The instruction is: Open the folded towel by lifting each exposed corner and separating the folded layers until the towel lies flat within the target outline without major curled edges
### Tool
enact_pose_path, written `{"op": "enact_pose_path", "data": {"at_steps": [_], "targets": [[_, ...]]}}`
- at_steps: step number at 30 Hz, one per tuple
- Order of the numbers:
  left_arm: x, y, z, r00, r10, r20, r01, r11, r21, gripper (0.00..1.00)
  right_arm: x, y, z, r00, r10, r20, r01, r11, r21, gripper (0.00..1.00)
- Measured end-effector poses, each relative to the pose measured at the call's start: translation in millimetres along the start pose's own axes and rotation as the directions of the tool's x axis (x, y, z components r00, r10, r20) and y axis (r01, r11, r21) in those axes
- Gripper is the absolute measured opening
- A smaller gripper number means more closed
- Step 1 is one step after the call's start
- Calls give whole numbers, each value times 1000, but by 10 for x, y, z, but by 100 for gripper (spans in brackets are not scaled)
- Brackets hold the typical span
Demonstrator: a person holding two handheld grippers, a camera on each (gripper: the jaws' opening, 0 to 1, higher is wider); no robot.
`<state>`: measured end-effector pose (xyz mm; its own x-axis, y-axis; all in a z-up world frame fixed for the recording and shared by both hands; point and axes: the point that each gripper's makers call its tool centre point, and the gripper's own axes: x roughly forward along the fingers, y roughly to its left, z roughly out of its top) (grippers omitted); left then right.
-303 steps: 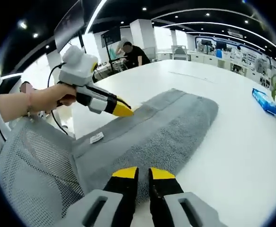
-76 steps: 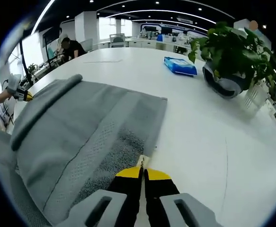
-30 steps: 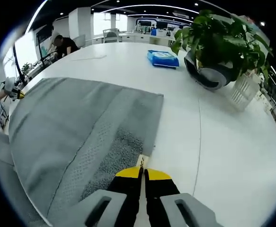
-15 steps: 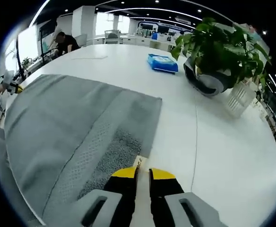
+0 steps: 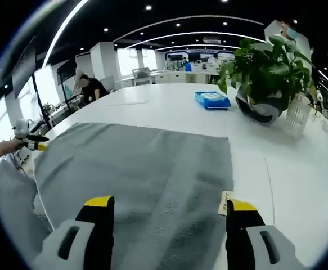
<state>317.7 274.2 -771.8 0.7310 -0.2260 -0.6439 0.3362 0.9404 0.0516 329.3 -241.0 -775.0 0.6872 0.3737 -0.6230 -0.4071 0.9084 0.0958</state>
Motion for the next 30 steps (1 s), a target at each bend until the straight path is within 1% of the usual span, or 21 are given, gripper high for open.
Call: {"op": "enact_pose_path", "data": {"at_steps": [1, 2, 3, 4, 6, 7, 9, 10, 11, 12, 13, 14, 15, 16, 17, 19, 24, 30], "targets": [[-3, -31, -4, 1000, -6, 2, 6, 1000, -3, 62, 0, 34, -16, 1000, 8, -8, -8, 1000, -20, 88], [-21, -158, -3, 999, -24, 24, 25, 999, -28, 66, 13, 147, -52, 1000, 14, -23, -16, 996, -83, 90], [-25, -192, -14, 999, -27, 26, 28, 999, -34, 68, 23, 209, -67, 999, 23, -25, -25, 994, -102, 92], [-32, -253, -48, 999, -28, 21, 29, 999, -28, 70, 42, 295, -100, 999, 36, -35, -40, 993, -112, 92], [-32, -307, -129, 1000, -31, -1, 31, 1000, 2, 70, 93, 397, -152, 998, 52, -44, -57, 992, -108, 93], [-19, -305, -170, 999, -32, -12, 32, 999, 10, 70, 104, 411, -171, 997, 55, -51, -61, 993, -106, 93], [0, -314, -304, 997, -36, -63, 38, 999, 32, 72, 166, 462, -279, 994, 59, -87, -68, 993, -93, 93], [8, -318, -321, 997, -36, -61, 38, 999, 33, 71, 199, 473, -356, 992, 59, -115, -71, 993, -95, 94], [68, -295, -331, 998, -48, -27, 48, 999, -12, 71, 214, 466, -410, 989, 53, -139, -68, 992, -105, 95], [76, -266, -355, 999, -39, -34, 38, 999, -10, 72, 232, 436, -381, 992, 35, -123, -58, 980, -189, 95], [61, -237, -344, 999, -28, -19, 28, 1000, -8, 74, 235, 429, -417, 989, 26, -143, -54, 978, -201, 96], [60, -220, -343, 1000, -23, -9, 23, 1000, -11, 76, 247, 449, -385, 991, 38, -125, -57, 986, -154, 96], [60, -220, -375, 999, -30, -19, 28, 997, -78, 76, 253, 444, -381, 991, 36, -127, -57, 985, -164, 97], [57, -209, -381, 999, -28, -16, 26, 997, -77, 77, 246, 441, -370, 991, 35, -128, -57, 984, -166, 97], [64, -200, -353, 999, -34, -6, 33, 998, -45, 77, 252, 442, -370, 991, 36, -132, -58, 984, -166, 97], [80, -196, -337, 999, -44, -17, 43, 998, -34, 78, 266, 426, -365, 990, 40, -138, -64, 983, -170, 98], [175, -130, -263, 998, -52, -23, 51, 998, -27, 80, 327, 373, -313, 989, 37, -143, -61, 984, -169, 99], [345, -43, -110, 998, -60, -28, 59, 998, -18, 79, 446, 277, -201, 990, 33, -139, -56, 985, -164, 99]]}}
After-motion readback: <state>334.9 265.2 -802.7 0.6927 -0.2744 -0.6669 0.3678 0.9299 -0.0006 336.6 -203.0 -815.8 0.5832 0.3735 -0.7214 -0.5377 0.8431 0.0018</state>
